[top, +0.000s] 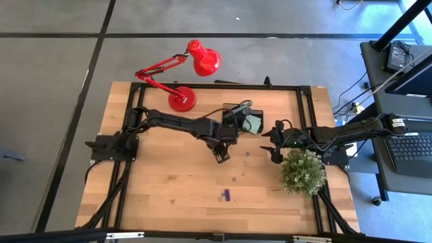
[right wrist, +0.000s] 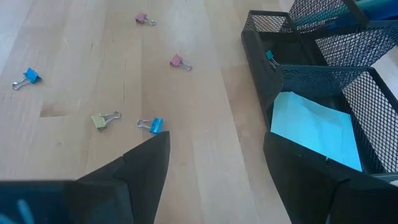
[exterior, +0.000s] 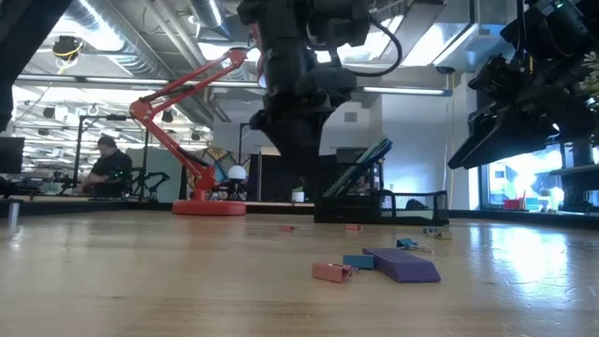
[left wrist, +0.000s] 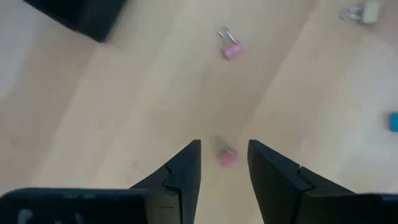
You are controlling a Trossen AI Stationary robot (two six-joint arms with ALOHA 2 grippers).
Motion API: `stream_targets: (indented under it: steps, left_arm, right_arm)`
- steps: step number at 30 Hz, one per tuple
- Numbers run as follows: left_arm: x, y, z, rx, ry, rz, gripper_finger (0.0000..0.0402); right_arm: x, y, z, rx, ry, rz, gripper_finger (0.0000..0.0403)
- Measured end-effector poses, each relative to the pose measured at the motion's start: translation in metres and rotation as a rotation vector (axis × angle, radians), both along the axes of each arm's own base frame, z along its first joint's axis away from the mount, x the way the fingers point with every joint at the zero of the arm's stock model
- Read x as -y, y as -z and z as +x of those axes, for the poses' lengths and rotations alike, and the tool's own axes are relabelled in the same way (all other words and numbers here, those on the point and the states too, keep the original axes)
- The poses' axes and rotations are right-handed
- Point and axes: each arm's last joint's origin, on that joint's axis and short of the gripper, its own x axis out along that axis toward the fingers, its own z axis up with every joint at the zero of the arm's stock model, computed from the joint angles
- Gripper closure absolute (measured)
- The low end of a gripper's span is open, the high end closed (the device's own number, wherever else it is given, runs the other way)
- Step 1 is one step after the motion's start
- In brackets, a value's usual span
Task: Pick and place office supplies into organizer
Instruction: Put the pink binder clip into the black desk organizer
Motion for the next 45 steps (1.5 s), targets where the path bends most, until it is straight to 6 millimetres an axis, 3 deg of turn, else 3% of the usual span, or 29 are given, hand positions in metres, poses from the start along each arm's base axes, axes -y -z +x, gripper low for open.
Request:
stream_targets:
  steps: [11,21,36,45]
  left_arm:
    - [0.015,0.001,0.0,0.019,-0.122,-0.053,0.0276]
    - [0.022,0.018,-0.005,-0.013,-0.287,-0.06,0.0285]
    - [0.026,0.044,0.005,-0.039,-0.315,-0.105,0.0286]
    - [0.025,0.048,0.004,-0.067,-0.242,-0.107,0.0277]
  right_arm:
    - [0.0,0.0,0.0,0.0,-0.001,0.0,0.014]
    - [0.0,0.0,0.0,-0.007,-0.003,-0.003,0.014]
    - [0.0,0.002,-0.002,-0.025,-0.003,-0.004,0.014]
    - [0.0,0.004,-0.001,-0.043,-0.003,-0.005,0.014]
